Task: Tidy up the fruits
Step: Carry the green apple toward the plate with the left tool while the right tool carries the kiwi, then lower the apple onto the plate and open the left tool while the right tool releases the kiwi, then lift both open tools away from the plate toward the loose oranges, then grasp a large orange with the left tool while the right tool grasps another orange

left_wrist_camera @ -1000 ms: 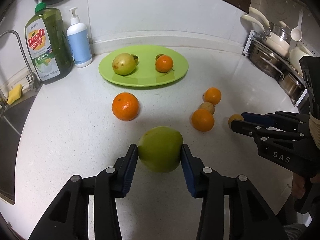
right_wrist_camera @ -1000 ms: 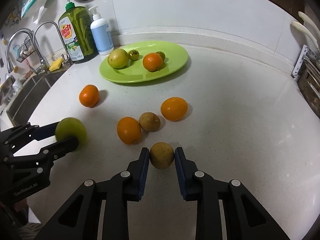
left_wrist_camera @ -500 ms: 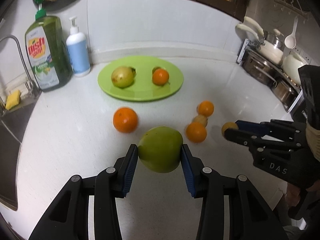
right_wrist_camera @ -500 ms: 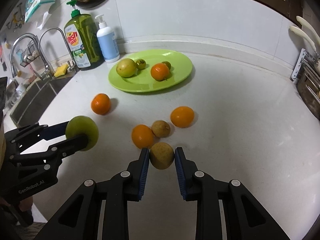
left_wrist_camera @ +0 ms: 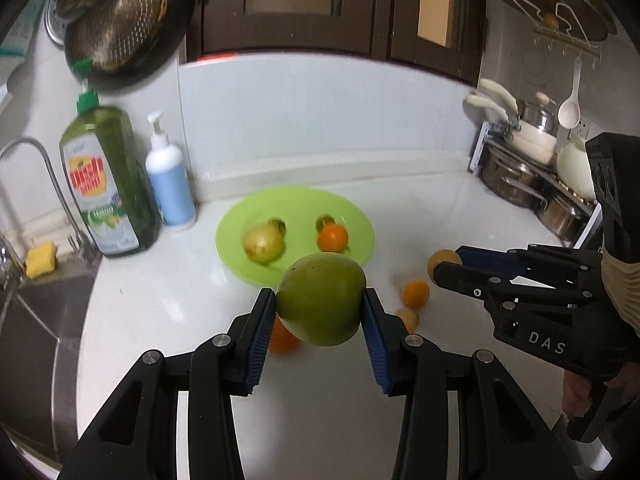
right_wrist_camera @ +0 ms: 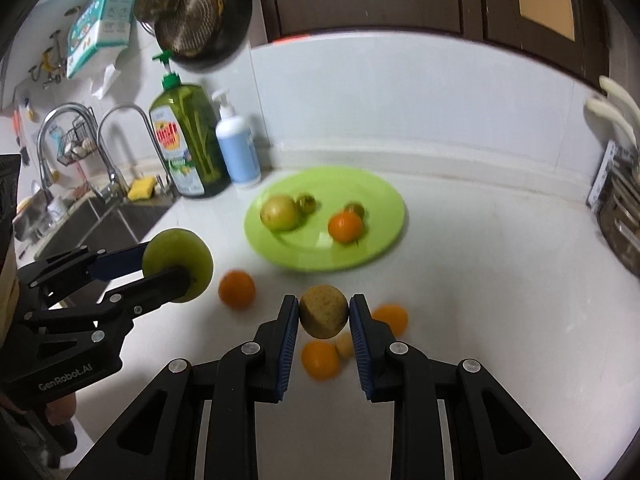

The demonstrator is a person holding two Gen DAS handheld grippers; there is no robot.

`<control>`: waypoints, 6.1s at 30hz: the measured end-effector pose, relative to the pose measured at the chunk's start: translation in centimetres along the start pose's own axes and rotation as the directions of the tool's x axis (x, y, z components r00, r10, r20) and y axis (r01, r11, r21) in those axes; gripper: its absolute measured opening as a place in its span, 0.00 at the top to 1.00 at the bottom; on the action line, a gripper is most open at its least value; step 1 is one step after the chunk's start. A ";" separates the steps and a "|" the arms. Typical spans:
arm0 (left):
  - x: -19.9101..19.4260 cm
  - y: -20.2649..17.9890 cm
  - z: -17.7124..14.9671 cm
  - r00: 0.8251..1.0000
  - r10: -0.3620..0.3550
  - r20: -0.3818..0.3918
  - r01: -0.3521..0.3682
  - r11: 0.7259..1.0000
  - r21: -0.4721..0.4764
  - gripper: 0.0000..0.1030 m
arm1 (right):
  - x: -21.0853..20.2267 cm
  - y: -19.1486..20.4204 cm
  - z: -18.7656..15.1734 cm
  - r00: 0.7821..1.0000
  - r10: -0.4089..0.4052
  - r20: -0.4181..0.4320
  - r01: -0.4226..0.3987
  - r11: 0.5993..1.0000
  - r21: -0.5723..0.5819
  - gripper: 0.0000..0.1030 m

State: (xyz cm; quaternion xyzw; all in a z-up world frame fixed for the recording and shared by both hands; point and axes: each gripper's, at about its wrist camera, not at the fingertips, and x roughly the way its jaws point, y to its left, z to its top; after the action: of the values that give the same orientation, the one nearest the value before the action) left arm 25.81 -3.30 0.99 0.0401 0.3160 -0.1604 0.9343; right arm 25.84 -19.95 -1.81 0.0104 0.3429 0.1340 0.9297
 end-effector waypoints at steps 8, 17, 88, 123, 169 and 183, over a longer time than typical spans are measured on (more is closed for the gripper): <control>0.4 1.7 3.2 0.999 0.000 0.040 -0.001 1.000 0.019 0.59 | 0.0 0.6 4.0 0.997 0.005 0.078 -0.003 1.000 -0.023 0.73; 2.6 3.6 7.0 0.999 -0.014 0.044 0.013 1.000 0.019 0.59 | 2.4 0.9 7.8 0.996 0.020 0.090 -0.016 0.999 -0.041 0.73; 15.9 5.6 11.8 0.982 -0.009 -0.190 0.020 0.998 0.061 0.49 | 14.0 -4.0 11.4 0.995 -0.011 -0.100 0.019 0.996 0.082 0.68; 0.3 4.1 2.6 0.998 0.062 0.011 -0.063 0.990 0.127 0.25 | -0.8 0.5 1.5 0.972 -0.218 0.086 0.198 0.961 0.194 0.45; 11.5 4.2 -3.9 0.961 -0.157 -0.229 0.204 0.958 0.203 0.53 | 7.3 0.0 -5.8 0.968 -0.111 -0.226 0.174 0.943 0.284 0.60; 11.3 4.4 -4.0 0.962 -0.160 -0.223 0.201 0.963 0.178 0.59 | 7.6 0.1 -5.7 0.969 -0.101 -0.225 0.160 0.951 0.265 0.66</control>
State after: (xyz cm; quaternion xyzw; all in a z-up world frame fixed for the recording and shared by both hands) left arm 33.39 -1.59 -9.14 0.1208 0.3958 -0.2710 0.8691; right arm 27.65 -18.28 -10.99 0.1056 0.4539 0.0222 0.8845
